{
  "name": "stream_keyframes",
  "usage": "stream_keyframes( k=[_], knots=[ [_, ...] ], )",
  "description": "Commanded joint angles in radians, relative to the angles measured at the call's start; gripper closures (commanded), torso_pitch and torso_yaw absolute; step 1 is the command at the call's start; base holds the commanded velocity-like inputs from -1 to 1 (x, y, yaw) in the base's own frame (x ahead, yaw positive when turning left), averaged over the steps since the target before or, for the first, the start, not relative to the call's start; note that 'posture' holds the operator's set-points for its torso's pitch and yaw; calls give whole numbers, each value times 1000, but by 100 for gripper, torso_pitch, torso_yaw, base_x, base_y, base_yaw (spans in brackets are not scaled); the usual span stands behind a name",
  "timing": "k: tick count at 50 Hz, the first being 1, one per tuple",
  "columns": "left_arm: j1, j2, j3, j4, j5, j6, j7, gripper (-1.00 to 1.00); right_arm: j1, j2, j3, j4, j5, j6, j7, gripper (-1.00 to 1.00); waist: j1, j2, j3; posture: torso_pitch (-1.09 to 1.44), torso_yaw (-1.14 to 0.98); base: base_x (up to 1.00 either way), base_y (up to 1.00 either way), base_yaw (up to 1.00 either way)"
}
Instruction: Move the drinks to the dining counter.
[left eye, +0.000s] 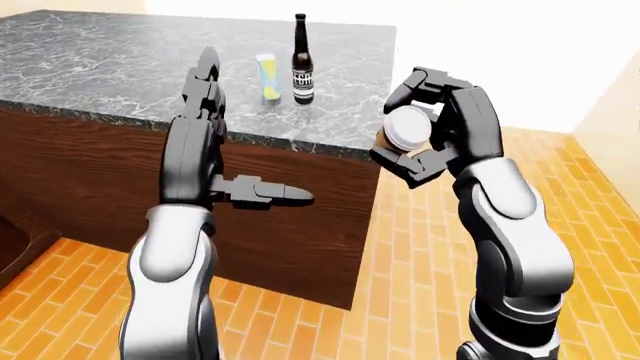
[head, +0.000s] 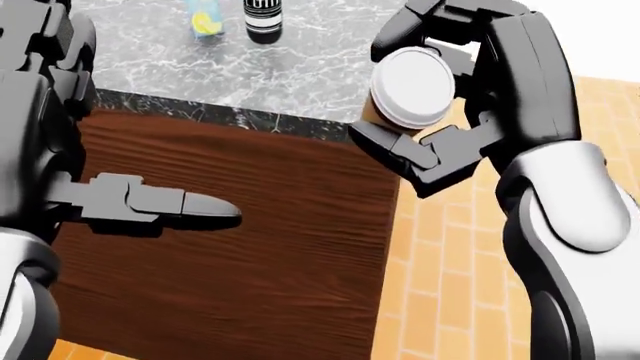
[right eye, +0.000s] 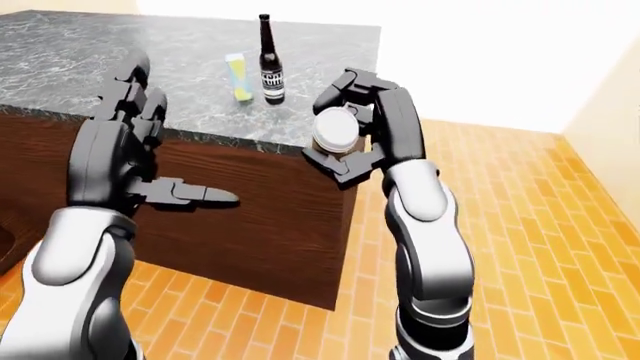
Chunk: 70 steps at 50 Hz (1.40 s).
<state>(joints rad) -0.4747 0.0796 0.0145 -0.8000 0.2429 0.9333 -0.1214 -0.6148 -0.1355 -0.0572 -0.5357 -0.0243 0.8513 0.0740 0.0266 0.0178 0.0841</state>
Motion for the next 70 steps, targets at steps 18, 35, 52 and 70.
stream_keyframes(
  k=[18, 35, 52, 70],
  knots=[
    [-66, 35, 36, -83, -33, 32, 8, -100, -82, -15, -2, -84, -22, 21, 3, 100, -23, -55, -70, 0, 0, 1, 3, 0],
    [-45, 42, 34, -73, -47, 8, 23, -100, -64, -4, -18, -57, -12, -13, -11, 100, -32, 17, -92, 0, 0, 1, 20, 0],
    [-53, 40, 30, -76, -40, 16, 20, -100, -60, -15, -16, -63, -1, -11, -23, 100, -24, -63, -60, 0, 0, 16, 0, 0],
    [-49, 37, 24, -70, -32, 6, 19, -100, -54, -15, -26, -60, 5, -22, -29, 100, -21, 10, -50, 0, 0, 19, 5, 0]
  ],
)
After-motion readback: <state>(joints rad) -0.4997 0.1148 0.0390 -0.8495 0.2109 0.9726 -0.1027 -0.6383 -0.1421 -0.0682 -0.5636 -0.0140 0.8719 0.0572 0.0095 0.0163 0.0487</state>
